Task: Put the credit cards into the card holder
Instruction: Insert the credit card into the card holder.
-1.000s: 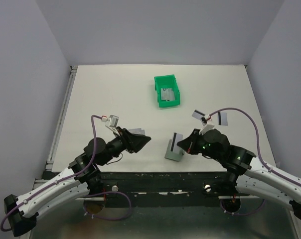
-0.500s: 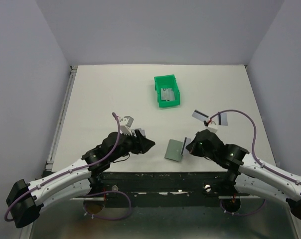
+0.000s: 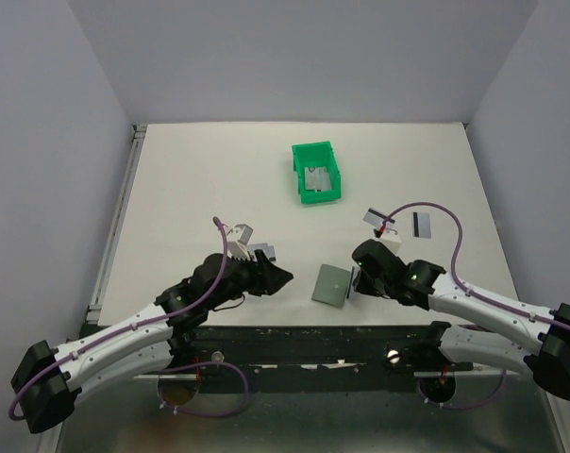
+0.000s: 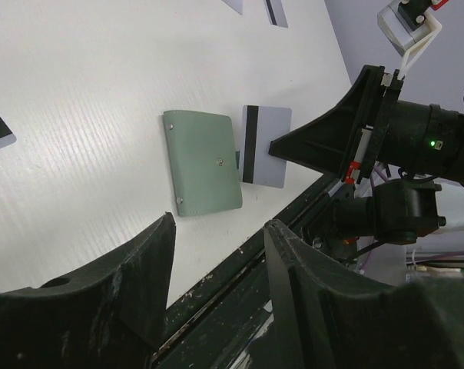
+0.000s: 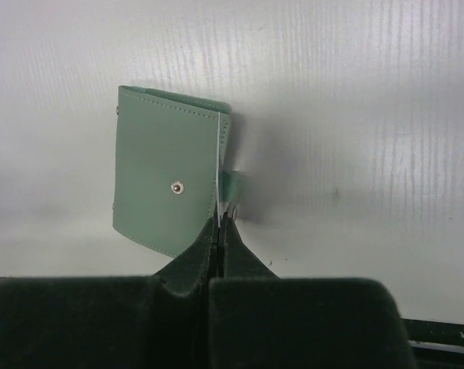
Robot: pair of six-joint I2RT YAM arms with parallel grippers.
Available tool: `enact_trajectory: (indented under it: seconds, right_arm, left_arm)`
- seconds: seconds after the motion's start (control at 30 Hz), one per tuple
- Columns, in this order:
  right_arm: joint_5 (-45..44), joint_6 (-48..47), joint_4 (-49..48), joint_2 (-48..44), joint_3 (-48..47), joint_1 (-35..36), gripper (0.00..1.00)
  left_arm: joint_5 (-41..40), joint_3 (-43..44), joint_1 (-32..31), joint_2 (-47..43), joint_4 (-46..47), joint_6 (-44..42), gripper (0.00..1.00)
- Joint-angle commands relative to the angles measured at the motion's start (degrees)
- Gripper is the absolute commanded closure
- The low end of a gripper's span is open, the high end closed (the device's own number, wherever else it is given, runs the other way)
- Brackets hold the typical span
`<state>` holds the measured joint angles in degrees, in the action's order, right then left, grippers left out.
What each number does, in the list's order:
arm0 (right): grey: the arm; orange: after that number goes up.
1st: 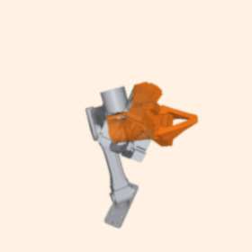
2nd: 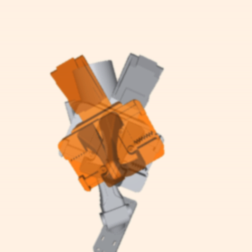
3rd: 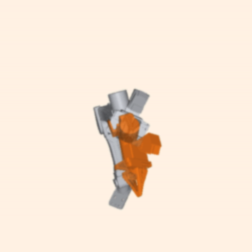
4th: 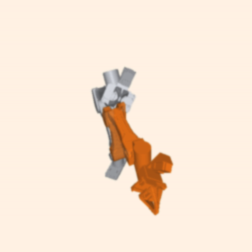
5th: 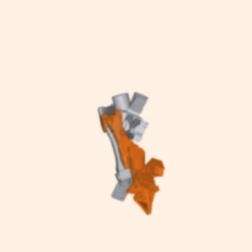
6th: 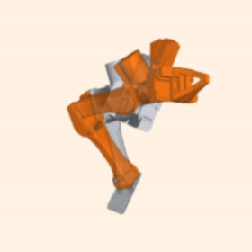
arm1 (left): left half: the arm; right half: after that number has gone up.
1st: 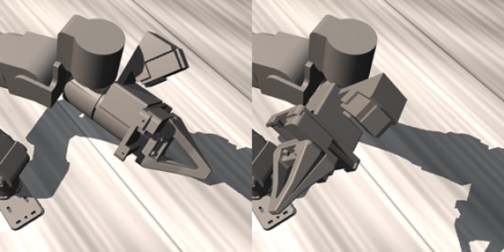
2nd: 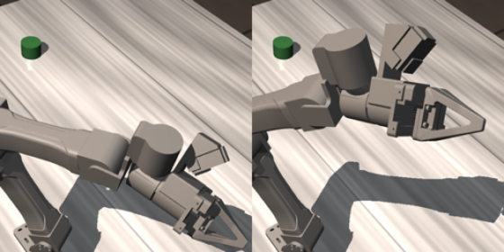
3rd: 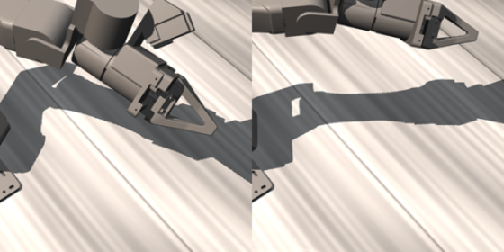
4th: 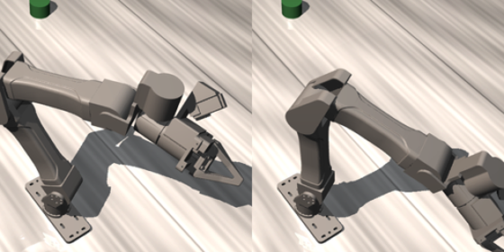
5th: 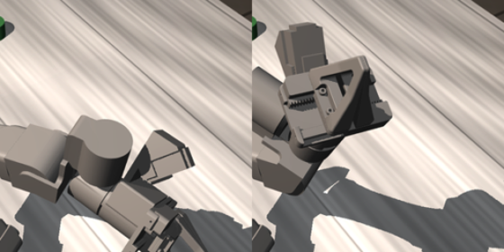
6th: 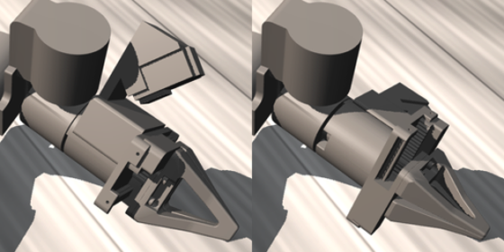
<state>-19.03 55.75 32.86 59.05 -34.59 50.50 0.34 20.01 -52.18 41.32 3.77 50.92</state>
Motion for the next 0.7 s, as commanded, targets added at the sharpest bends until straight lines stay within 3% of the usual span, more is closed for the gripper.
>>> enact_trajectory:
  seconds: [0.0, 0.2, 0.67]
  right_arm:
    - [-3.56, 1.38, 5.19, -2.0, -1.97, -0.4, 1.0]
    - [-4.0, 1.91, 6.6, -3.15, -1.54, -0.49, 0.99]
    - [-0.05, 1.65, -1.48, -1.57, 1.19, -2.77, 1.0]
  left_arm:
    - [0.72, -0.76, 0.24, -0.8, 0.8, 0.41, 0.4]
    - [1.24, -0.15, 0.24, 1.65, 1.85, 0.15, 0.4]
    - [1.86, -0.23, 0.24, 2.8, 2.21, 0.33, 0.4]
